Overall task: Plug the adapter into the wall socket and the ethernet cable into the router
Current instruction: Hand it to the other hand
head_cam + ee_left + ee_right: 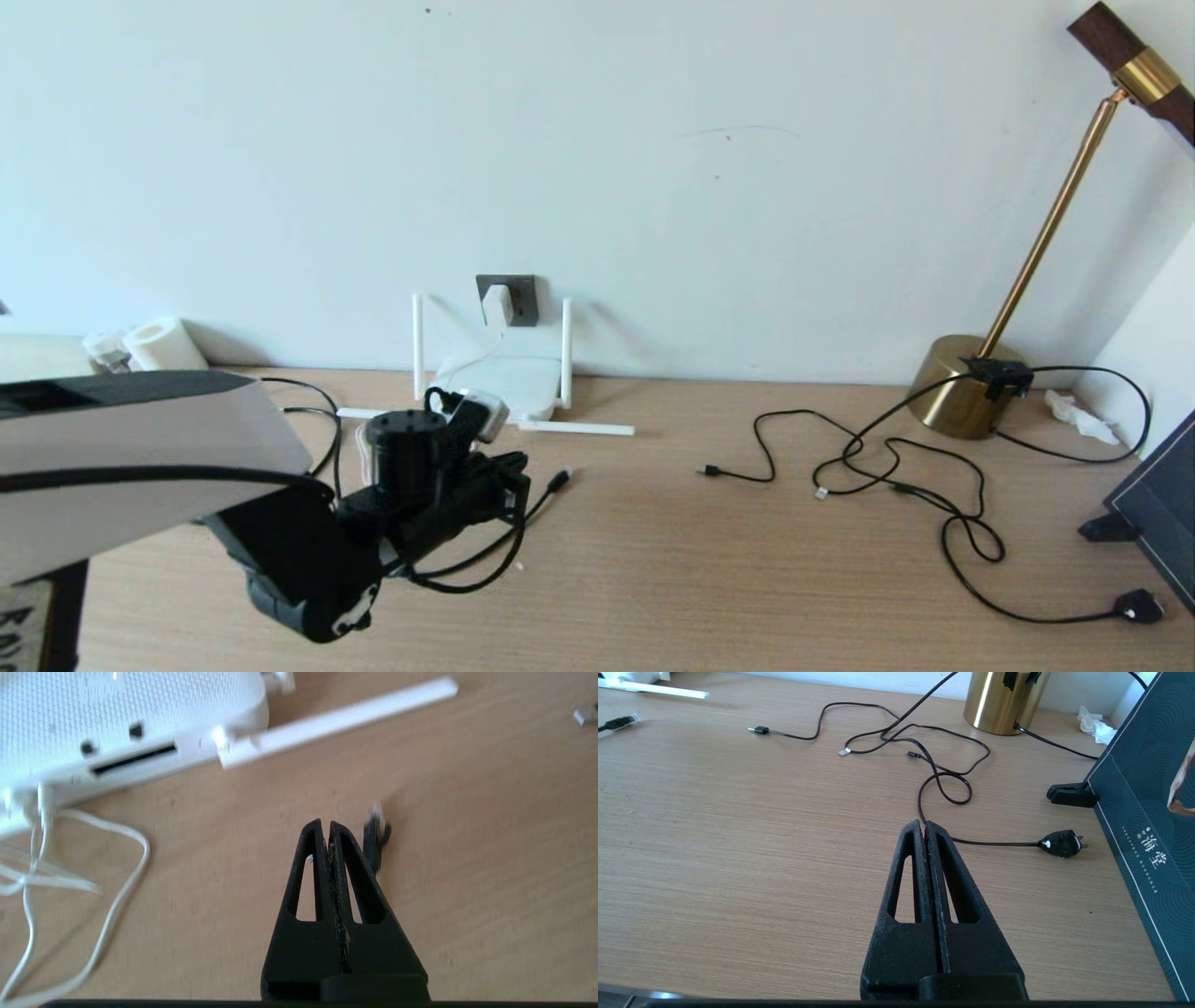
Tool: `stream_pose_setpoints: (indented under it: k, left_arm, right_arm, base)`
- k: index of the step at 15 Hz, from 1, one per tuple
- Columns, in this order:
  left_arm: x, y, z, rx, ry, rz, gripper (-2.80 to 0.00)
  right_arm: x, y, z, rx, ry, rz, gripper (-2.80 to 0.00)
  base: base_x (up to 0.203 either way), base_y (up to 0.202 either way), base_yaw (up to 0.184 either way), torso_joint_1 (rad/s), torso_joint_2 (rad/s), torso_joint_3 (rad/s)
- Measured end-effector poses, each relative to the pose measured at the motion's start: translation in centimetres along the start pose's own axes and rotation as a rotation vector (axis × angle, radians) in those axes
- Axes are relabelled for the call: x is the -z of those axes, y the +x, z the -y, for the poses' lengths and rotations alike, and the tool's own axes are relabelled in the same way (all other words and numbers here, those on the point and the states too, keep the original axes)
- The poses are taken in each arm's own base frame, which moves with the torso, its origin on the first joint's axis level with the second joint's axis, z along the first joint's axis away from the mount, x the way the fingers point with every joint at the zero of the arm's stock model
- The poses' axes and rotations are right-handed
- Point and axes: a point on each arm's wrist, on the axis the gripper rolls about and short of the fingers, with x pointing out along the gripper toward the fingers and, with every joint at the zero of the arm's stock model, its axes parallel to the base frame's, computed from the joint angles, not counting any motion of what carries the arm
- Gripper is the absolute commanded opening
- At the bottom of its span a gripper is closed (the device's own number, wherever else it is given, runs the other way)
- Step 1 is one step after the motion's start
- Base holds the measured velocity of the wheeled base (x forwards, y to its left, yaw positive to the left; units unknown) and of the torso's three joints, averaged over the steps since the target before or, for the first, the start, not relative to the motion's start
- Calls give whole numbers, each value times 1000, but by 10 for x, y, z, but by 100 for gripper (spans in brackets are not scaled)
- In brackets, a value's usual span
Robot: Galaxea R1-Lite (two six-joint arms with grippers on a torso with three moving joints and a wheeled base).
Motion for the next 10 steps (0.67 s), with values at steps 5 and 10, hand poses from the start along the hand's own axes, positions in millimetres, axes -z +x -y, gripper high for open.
stream_pose_setpoints:
  k: [5, 10]
  left_arm:
    - [-7, 9, 6, 84, 11, 41, -247]
    - [-1, 9, 8, 154, 148, -10, 0]
  right_arm:
    - [0, 0, 0, 0, 0, 0, -280]
    - [0, 0, 0, 0, 0, 0, -280]
  base:
    - [0, 0, 0, 0, 0, 0]
    - [0, 0, 0, 0, 0, 0]
